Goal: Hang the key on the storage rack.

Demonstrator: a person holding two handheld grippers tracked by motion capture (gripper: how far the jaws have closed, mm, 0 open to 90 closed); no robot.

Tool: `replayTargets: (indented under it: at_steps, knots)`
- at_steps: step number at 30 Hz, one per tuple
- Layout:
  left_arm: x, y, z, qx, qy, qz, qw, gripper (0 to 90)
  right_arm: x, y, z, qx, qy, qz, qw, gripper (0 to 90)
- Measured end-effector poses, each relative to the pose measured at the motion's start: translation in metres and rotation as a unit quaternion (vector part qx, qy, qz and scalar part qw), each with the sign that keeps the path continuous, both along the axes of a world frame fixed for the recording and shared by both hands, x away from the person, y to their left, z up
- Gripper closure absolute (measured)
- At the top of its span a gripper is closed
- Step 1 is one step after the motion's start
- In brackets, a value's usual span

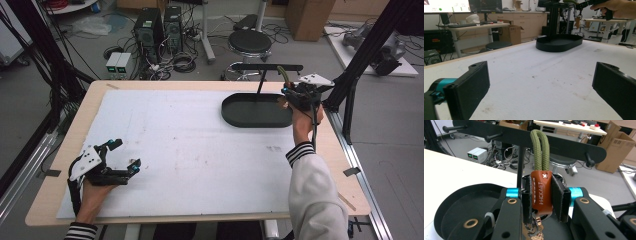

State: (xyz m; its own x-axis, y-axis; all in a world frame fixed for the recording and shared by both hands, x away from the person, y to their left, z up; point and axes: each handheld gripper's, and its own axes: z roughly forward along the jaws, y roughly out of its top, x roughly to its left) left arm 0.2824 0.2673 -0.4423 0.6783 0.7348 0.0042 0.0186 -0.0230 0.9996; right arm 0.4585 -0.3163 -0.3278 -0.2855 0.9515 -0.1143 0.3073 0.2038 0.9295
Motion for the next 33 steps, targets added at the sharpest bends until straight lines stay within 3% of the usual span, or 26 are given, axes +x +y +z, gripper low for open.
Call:
replayTargets:
  at_steps: [33]
  knots:
    - [-0.002, 0.005, -0.009, -0.008, -0.005, 0.011, 0.9999, 1.7, 0.015, 0.006, -0.017, 0.007, 0.042, 0.004, 0.9991, 72.5]
